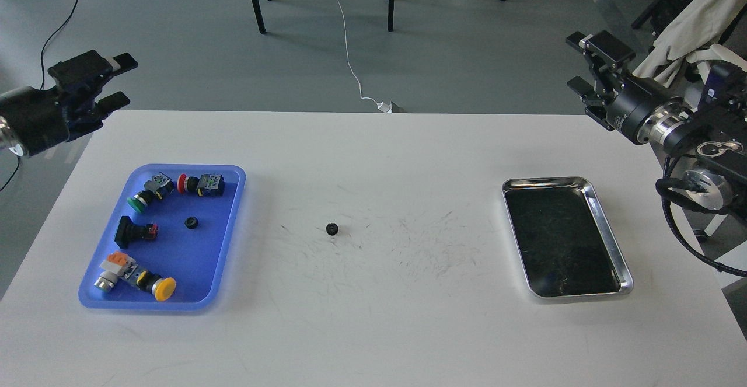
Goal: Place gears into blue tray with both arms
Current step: 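Reach the left gripper from the blue tray toward the black ring, then close the left gripper around the black ring on the table, then carry the black ring with the left gripper into the blue tray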
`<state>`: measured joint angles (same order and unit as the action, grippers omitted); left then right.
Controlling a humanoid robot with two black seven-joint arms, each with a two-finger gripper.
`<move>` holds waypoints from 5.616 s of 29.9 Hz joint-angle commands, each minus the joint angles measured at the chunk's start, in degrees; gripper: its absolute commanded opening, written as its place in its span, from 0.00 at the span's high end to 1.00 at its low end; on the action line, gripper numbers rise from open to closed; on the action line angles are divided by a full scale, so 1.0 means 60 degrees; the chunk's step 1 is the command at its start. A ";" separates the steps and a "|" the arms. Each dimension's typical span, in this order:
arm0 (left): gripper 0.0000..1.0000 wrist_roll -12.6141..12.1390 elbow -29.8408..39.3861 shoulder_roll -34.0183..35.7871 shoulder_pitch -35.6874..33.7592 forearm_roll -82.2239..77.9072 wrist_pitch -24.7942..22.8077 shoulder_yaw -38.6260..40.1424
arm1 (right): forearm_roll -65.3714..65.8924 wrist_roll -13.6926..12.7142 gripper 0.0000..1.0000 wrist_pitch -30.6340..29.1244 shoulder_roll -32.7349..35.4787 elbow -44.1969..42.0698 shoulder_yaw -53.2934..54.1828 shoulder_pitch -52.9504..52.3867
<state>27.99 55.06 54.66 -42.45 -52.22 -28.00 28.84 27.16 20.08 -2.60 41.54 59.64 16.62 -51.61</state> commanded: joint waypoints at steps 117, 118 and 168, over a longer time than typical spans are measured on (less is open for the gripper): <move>0.60 0.0002 -0.1706 -0.5829 -0.0440 -1.2131 0.7098 -0.4235 | -0.3383 0.0067 0.03 0.0434 -0.0493 -0.0579 0.2108 0.1746; 0.61 0.0002 -0.1705 -0.5814 -0.0440 -1.2131 0.7098 -0.4249 | -0.3383 0.0067 0.03 0.0434 -0.0493 -0.0580 0.2108 0.1760; 0.88 0.0002 -0.0372 -0.1422 -0.1071 -1.2131 0.7610 -0.4557 | -0.3369 0.0082 0.03 0.0420 -0.0508 -0.0594 0.2020 0.1980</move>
<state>28.01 52.85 42.32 -49.63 -125.00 15.96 1.68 6.92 20.57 -0.09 38.58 56.06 28.99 -39.80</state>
